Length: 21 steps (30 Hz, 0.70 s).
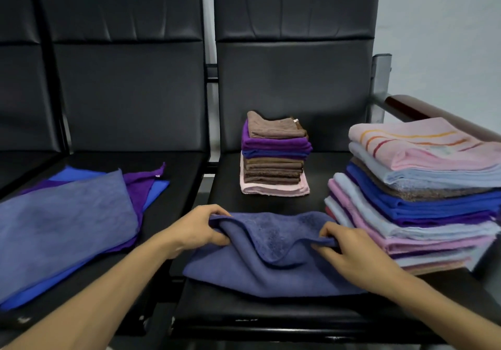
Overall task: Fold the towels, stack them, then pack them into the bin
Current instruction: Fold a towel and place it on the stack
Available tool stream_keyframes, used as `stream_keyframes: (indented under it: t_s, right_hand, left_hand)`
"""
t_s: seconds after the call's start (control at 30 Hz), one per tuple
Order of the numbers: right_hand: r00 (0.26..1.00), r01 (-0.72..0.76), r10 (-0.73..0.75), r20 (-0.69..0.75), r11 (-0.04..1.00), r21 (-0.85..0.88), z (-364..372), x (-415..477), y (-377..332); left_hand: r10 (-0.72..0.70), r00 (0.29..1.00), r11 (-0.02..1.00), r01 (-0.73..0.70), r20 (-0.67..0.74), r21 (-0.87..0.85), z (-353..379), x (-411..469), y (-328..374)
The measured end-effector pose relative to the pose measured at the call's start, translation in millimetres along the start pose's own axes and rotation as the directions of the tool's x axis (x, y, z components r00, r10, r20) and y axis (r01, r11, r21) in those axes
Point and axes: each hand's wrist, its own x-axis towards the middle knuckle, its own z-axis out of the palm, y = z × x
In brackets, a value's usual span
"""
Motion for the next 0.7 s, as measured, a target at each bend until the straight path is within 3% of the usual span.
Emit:
stream_keyframes:
  t_s: [0.2, 0.53, 0.7]
  right_hand:
    - [0.970, -0.217, 0.220, -0.099, 0.975, 0.044, 20.8, 19.3, 12.4]
    - [0.843, -0.507, 0.535, -0.065, 0.828, 0.240, 30.0, 49.3, 3.1]
    - [0.833, -0.535, 0.553, -0.012, 0.812, 0.232, 32.7, 53.1, 5.2]
  left_hand:
    - [-0.261, 0.952, 0.940, 0.212, -0.162, -0.268, -5.5, 1.6, -21.7]
    - [-0.291, 0.921, 0.947, 0.239, -0.259, -0.213, -4.4, 1.9, -26.3]
    - [-0.252, 0.926, 0.957, 0.195, -0.281, -0.216, -3.4, -0.2, -25.8]
